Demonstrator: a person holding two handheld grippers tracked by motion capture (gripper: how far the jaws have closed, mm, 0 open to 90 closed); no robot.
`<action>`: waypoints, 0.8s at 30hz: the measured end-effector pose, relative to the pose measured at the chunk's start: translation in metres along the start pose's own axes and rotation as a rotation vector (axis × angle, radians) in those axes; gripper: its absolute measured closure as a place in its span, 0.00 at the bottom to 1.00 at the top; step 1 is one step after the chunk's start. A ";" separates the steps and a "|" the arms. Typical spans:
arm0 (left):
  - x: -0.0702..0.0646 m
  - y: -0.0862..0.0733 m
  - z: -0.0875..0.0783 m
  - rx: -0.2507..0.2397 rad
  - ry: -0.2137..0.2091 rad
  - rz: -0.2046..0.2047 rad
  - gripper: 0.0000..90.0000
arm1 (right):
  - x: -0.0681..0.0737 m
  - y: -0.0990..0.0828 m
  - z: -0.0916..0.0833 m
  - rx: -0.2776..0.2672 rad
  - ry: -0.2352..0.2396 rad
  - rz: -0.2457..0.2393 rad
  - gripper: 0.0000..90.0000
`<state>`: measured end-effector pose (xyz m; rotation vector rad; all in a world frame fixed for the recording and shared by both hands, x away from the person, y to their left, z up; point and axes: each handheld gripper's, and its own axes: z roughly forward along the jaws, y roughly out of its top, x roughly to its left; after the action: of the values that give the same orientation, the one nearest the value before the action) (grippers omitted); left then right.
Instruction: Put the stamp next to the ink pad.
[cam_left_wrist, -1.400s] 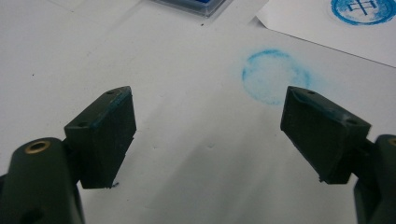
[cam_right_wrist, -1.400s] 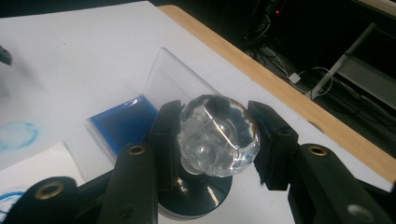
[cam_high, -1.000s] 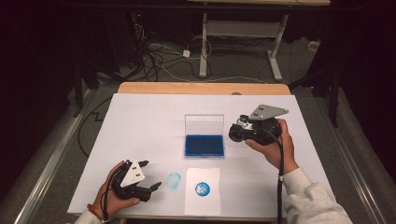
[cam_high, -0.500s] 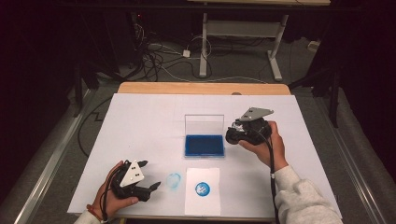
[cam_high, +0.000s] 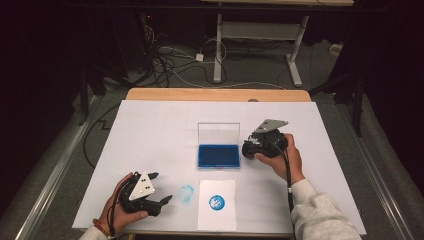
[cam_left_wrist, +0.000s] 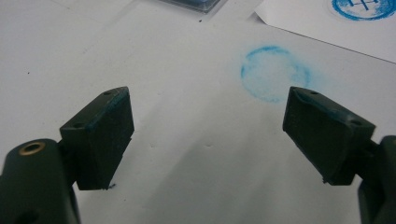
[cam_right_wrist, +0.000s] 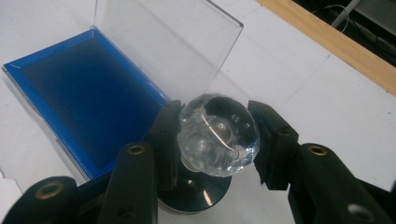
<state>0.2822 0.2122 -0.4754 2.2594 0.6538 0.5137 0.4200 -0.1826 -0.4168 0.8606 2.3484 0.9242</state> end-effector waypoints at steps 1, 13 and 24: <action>0.000 0.000 0.000 0.003 0.000 0.000 0.18 | 0.000 -0.001 0.001 0.003 -0.003 0.001 0.64; 0.000 0.000 0.002 0.007 -0.006 -0.002 0.18 | 0.003 -0.009 0.011 0.027 -0.024 0.004 0.64; 0.000 -0.001 0.002 0.011 -0.008 -0.004 0.18 | 0.008 -0.013 0.019 0.021 -0.033 0.005 0.64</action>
<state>0.2833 0.2119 -0.4774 2.2691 0.6590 0.4995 0.4209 -0.1766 -0.4402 0.8839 2.3329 0.8829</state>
